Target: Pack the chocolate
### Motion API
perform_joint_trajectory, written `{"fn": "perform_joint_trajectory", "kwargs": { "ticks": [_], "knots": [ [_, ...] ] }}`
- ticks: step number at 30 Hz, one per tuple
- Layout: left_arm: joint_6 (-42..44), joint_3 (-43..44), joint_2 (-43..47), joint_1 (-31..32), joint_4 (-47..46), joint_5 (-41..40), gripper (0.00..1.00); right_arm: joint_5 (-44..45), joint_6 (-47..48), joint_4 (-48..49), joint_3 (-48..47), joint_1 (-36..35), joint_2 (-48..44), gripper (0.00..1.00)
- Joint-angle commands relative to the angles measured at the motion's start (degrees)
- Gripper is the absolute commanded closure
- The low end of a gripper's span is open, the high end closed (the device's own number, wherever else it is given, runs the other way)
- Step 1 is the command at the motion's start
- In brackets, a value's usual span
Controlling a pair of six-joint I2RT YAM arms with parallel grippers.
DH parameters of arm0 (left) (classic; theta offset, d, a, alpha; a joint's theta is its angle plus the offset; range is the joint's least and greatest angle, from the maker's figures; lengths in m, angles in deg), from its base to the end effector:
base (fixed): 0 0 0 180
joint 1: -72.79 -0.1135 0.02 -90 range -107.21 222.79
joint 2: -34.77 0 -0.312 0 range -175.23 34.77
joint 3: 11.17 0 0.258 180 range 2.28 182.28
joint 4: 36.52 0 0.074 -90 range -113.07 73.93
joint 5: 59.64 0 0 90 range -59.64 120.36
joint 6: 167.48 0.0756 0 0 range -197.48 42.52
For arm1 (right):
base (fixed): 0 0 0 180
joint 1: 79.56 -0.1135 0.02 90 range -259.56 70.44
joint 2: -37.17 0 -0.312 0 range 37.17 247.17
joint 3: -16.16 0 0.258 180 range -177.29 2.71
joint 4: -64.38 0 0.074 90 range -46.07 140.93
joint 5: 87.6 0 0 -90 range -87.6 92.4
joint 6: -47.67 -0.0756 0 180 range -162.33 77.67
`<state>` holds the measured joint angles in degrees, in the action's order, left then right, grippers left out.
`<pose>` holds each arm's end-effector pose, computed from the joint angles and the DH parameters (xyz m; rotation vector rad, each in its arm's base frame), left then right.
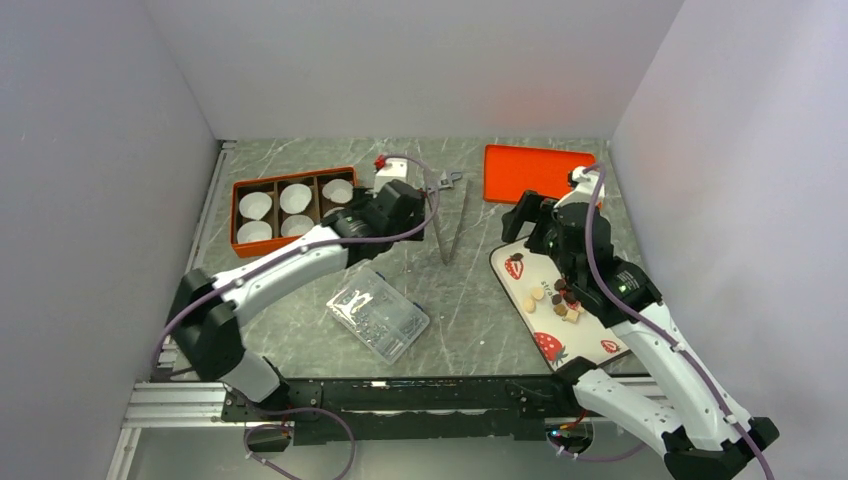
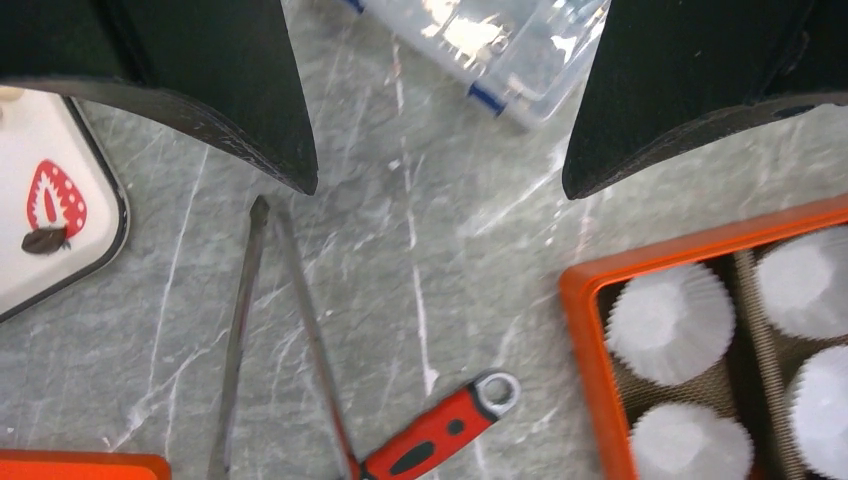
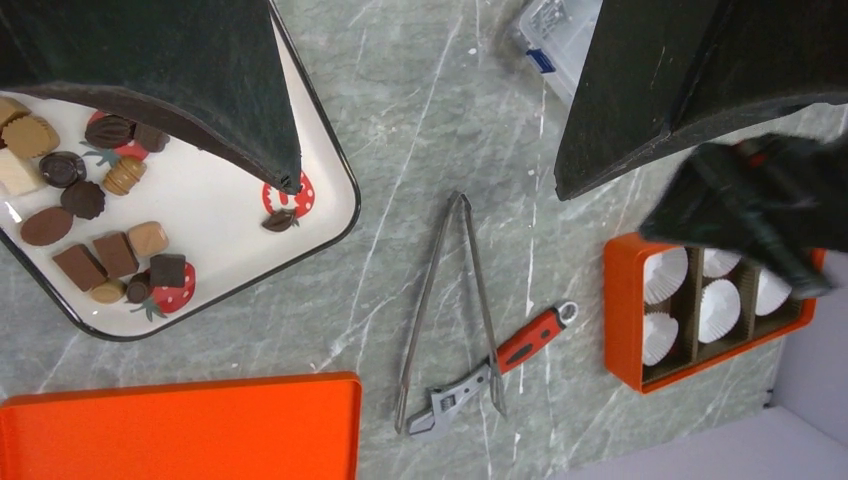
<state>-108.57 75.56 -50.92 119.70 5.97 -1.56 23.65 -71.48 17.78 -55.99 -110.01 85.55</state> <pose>0.2738 -0.2342 0.3378 0.0212 2.1703 -0.1325 0.1708 0.0686 0.3947 0.2196 1.9422 0.3243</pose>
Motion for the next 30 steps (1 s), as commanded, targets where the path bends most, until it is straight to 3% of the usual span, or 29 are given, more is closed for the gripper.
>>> {"fn": "perform_joint_trajectory", "kwargs": {
  "ticks": [1, 9, 19, 30],
  "knots": [
    [-1.2, 5.6, -8.5, 0.5, -7.1, 2.4, 0.01, 2.0, -0.2, -1.0, -3.8, 0.2, -1.8, 0.0],
    [-0.9, 16.1, -24.6, 2.5, -7.8, 2.2, 0.01, 1.2, 0.0, -3.8, -5.0, 0.2, -3.0, 0.0],
    [-0.1, 23.7, -35.3, 3.0, -10.6, 4.9, 0.01, 1.5, 0.1, -6.1, -4.5, 0.2, -5.2, 0.0],
    [-3.2, 32.2, -45.2, 2.3, -6.2, 3.9, 0.01, 1.9, 0.7, -7.4, -4.2, 0.2, -7.7, 0.0]
  ]
}}
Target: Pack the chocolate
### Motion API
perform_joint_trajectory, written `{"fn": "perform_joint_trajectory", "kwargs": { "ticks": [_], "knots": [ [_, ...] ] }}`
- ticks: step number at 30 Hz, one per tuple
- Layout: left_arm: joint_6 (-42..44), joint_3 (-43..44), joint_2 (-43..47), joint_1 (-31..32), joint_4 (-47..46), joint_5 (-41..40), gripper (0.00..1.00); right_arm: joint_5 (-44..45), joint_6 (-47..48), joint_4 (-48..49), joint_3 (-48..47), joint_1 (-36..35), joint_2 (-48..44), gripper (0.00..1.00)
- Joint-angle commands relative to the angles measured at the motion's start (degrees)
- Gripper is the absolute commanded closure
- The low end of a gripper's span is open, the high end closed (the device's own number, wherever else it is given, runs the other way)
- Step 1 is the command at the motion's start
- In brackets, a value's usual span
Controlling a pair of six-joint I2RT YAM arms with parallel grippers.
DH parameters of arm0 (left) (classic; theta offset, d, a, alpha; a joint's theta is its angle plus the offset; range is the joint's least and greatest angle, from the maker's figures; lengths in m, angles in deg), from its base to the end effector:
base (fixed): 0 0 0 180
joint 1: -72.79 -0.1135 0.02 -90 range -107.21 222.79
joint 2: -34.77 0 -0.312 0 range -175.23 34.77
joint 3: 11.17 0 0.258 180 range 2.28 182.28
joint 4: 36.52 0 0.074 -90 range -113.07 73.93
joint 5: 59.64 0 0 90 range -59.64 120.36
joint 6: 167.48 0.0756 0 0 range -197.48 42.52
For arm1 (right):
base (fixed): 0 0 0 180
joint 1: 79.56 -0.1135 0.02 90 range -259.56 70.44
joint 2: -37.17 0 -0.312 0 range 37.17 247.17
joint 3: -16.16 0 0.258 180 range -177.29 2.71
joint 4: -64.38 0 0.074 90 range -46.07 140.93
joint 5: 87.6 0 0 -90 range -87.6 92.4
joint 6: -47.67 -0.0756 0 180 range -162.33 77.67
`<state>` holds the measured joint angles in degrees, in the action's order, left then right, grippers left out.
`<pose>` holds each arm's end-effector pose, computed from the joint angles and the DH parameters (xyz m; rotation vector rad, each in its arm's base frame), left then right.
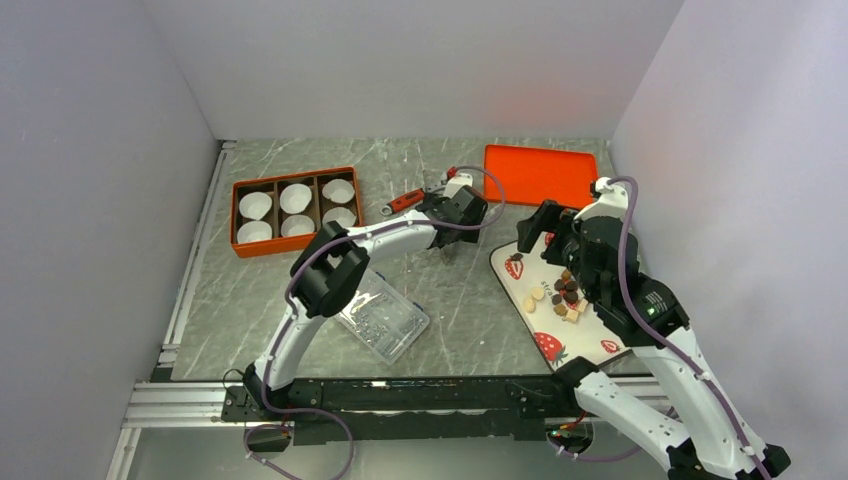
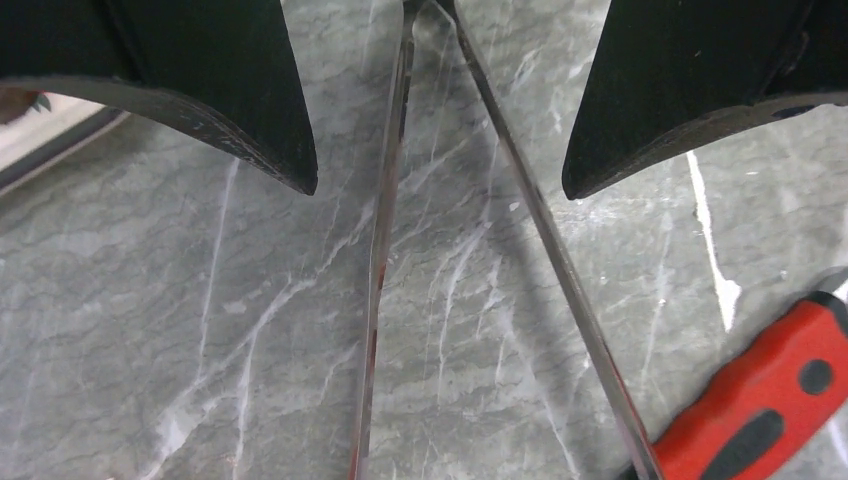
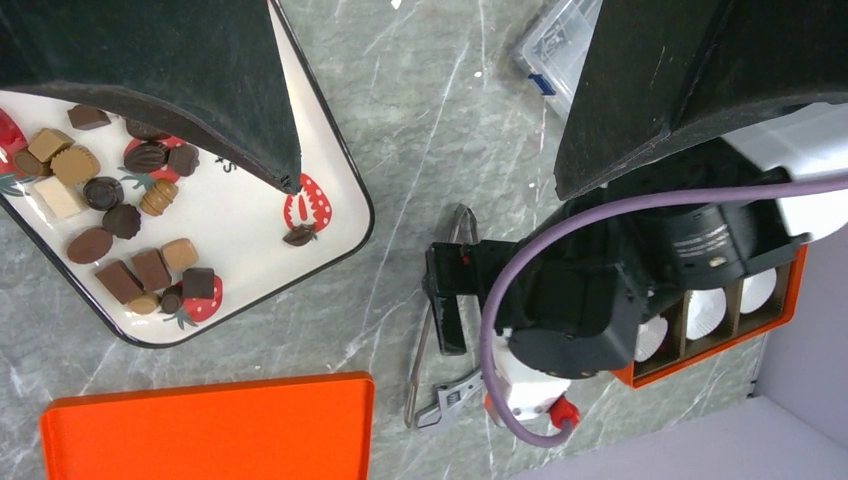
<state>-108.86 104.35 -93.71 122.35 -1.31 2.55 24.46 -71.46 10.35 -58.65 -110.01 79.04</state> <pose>0.3898 -0.4030 0.1949 0.1475 2.2894 -0.1364 0.1339 0.0458 0.4102 0.2331 1.9102 0.3275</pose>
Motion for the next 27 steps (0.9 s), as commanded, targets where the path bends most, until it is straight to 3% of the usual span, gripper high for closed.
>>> {"fn": "perform_joint_trajectory", "kwargs": {
  "ticks": [1, 12, 21, 25, 27],
  "knots": [
    [-3.5, 3.7, -3.0, -0.6, 1.4, -0.4, 0.01, 1.1, 0.7, -0.2, -1.5, 0.3, -1.4, 0.0],
    [-3.5, 3.4, -6.5, -2.1, -0.7, 0.8, 0.02, 0.9, 0.2, -0.8, -0.1, 0.2, -2.4, 0.0],
    [-0.8, 4.2, -7.2, -2.2, -0.6, -0.1, 0.17, -1.1, -0.5, 0.4, 0.5, 0.2, -1.8, 0.0],
    [0.4, 2.9, -6.5, -2.2, -2.0, 0.7, 0.28, -1.6, -0.7, 0.8, 1.0, 0.2, -1.7, 0.0],
    [0.7, 2.3, -5.7, -2.2, -2.3, 0.7, 0.38, -1.7, -0.8, 0.8, 1.1, 0.2, -1.5, 0.0]
  ]
}}
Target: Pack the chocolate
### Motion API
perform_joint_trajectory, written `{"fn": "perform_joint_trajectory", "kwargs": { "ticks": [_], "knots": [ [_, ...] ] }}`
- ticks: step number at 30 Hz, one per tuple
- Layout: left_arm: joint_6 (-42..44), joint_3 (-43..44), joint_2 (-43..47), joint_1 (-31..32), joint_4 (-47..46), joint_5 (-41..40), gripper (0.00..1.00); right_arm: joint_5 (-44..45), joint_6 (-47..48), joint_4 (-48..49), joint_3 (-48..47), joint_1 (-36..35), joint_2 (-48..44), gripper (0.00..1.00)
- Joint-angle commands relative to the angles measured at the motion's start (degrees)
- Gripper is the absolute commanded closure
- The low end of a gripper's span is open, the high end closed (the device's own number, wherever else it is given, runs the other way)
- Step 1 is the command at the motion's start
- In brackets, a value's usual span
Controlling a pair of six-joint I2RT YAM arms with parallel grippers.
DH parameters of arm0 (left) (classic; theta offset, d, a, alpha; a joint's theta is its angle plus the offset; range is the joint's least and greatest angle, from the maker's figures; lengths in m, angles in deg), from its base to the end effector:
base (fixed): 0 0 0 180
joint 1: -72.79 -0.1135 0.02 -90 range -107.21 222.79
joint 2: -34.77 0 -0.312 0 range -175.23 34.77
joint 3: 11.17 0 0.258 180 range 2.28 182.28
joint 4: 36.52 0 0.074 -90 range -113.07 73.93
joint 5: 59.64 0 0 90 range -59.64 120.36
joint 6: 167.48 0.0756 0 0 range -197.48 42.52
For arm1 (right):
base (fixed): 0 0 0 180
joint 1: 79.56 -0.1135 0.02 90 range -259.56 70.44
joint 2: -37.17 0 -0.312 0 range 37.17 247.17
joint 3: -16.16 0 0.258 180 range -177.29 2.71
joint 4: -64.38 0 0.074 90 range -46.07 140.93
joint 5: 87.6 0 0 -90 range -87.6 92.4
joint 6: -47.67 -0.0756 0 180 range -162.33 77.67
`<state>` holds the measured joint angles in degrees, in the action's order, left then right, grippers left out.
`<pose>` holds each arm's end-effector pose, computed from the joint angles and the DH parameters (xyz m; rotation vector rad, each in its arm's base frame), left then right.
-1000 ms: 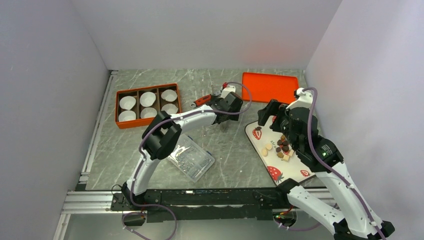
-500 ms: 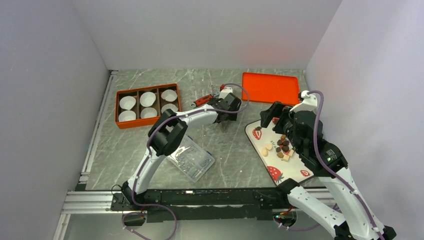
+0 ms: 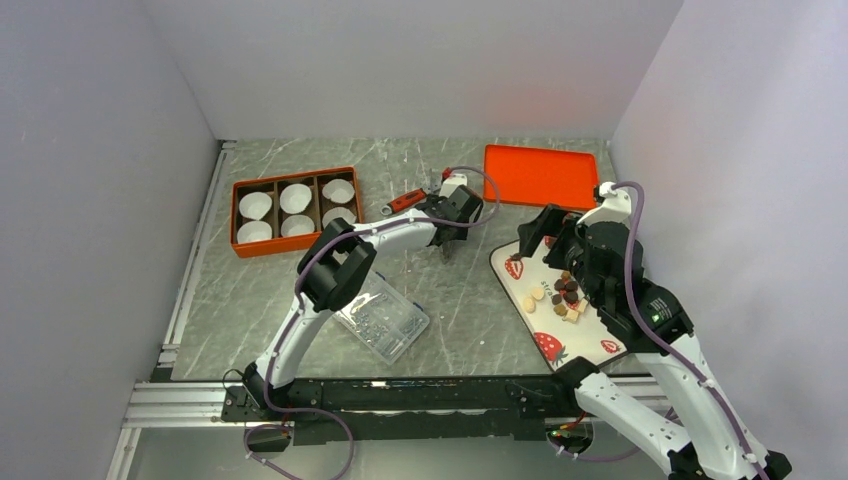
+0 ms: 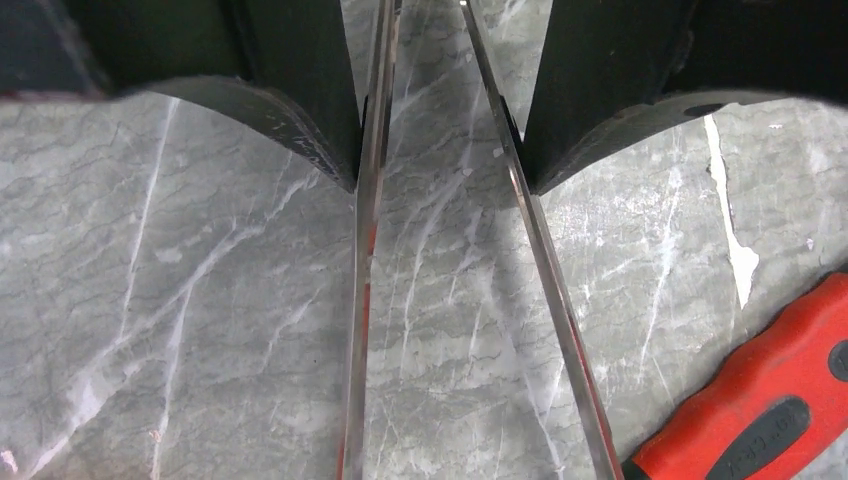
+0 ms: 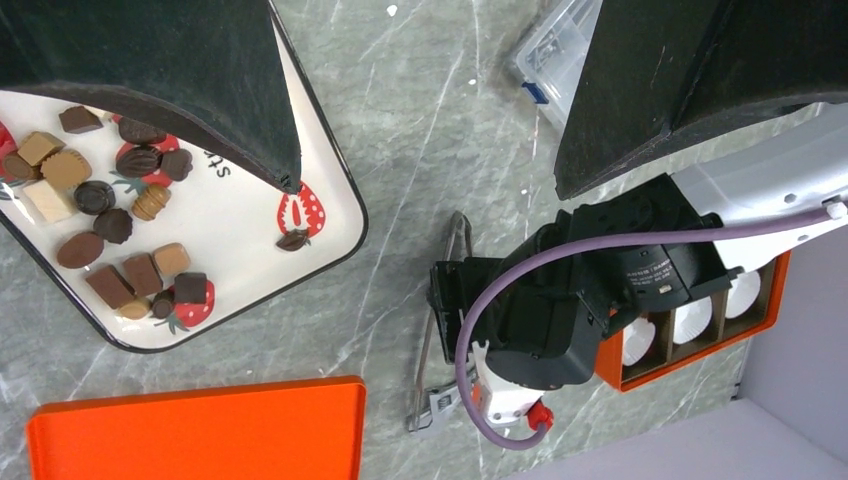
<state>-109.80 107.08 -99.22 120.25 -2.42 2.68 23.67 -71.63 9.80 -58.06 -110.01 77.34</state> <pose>0.4153 -0.4006 0.1603 0.0980 2.3144 -0.1048 0.1265 0.0426 0.4086 0.2286 1.9053 0.3473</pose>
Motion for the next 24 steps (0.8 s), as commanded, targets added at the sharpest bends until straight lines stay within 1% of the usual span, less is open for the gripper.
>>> {"fn": "perform_joint_trajectory", "kwargs": {
  "ticks": [1, 5, 10, 15, 24],
  "knots": [
    [1.9, -0.8, 0.4, -0.1, -1.3, 0.4, 0.41, -1.0, -0.7, 1.4, 0.5, 0.2, 0.2, 0.0],
    [3.2, -3.5, 5.3, -0.1, -2.4, -0.8, 0.48, -0.7, -0.6, 1.4, 0.5, 0.3, 0.3, 0.0],
    [5.7, -8.3, 12.9, -0.1, -3.7, -1.4, 0.48, 0.1, -0.4, 2.0, 0.5, 0.2, 0.3, 0.0],
    [7.3, -12.5, 18.6, 0.1, -3.4, -1.1, 0.47, 0.4, -0.3, 2.7, 0.9, 0.3, 0.9, 0.0],
    [9.7, -19.4, 28.8, 0.6, -1.8, 1.9, 0.48, 2.1, -0.5, 3.9, 0.4, 0.2, 2.4, 0.0]
  ]
}}
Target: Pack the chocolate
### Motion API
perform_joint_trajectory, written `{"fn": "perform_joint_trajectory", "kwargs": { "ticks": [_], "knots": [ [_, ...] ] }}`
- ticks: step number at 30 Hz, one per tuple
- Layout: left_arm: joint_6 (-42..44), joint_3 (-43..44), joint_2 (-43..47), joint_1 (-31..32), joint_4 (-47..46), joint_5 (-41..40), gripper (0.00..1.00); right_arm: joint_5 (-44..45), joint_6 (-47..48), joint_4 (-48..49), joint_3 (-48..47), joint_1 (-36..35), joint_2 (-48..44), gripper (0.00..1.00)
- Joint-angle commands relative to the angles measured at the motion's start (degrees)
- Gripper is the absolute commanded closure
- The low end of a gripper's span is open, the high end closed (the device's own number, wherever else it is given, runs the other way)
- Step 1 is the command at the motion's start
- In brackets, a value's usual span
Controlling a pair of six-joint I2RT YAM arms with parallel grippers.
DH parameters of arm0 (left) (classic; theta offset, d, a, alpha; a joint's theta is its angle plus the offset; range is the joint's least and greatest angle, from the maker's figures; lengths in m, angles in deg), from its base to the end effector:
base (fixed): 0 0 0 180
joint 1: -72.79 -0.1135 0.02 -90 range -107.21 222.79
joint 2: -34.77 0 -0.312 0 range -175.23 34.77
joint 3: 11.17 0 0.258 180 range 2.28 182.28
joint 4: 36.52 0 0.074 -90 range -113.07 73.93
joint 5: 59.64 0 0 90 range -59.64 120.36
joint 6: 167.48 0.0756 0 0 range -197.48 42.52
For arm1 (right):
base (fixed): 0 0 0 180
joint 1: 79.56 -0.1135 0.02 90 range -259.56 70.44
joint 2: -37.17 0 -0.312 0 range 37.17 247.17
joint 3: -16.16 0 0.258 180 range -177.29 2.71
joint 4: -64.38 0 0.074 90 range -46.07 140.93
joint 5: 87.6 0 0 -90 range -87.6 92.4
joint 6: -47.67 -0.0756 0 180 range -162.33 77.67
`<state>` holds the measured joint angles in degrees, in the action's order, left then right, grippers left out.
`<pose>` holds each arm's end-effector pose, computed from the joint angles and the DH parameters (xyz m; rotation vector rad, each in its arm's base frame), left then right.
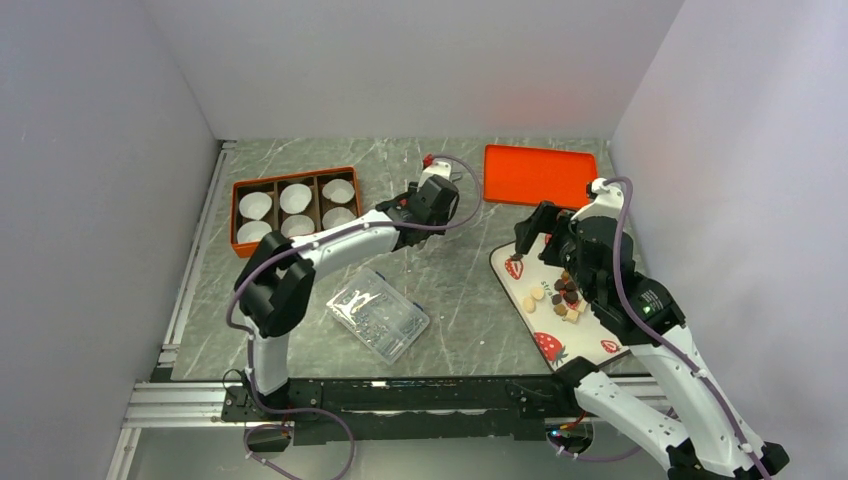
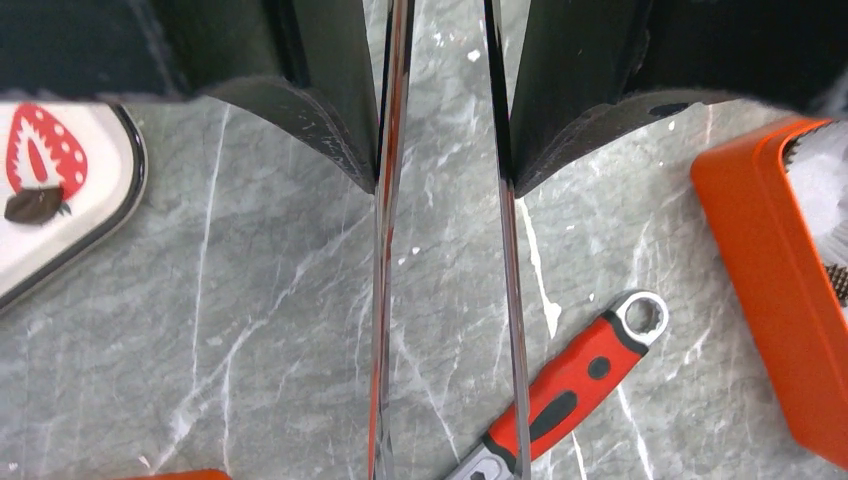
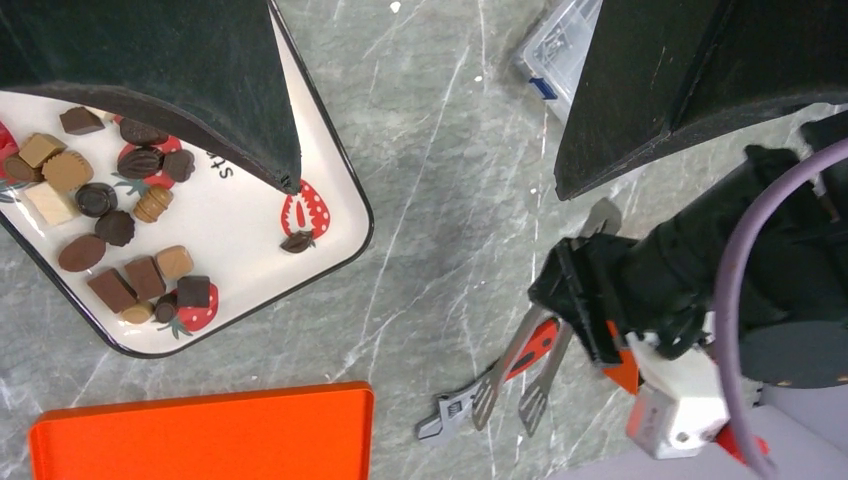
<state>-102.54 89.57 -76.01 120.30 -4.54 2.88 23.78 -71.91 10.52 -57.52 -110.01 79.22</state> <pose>0.3564 -0.3374 0.2658 0.1932 2.2020 -0.1456 0.1361 0.0480 0.4031 0.2300 1.9316 0.3329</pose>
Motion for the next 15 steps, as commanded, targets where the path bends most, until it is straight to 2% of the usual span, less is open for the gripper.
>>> {"fn": "perform_joint_trajectory", "kwargs": {
  "ticks": [1, 15],
  "knots": [
    [3.1, -2.5, 6.7, 0.8, 0.4, 2.6, 0.48, 2.2, -0.2, 3.2, -0.3, 0.2, 0.7, 0.0],
    [10.5, -8.4, 18.5, 5.2, 2.8, 19.9, 0.48, 7.3, -2.8, 1.9, -2.4, 0.2, -1.0, 0.0]
  ]
}}
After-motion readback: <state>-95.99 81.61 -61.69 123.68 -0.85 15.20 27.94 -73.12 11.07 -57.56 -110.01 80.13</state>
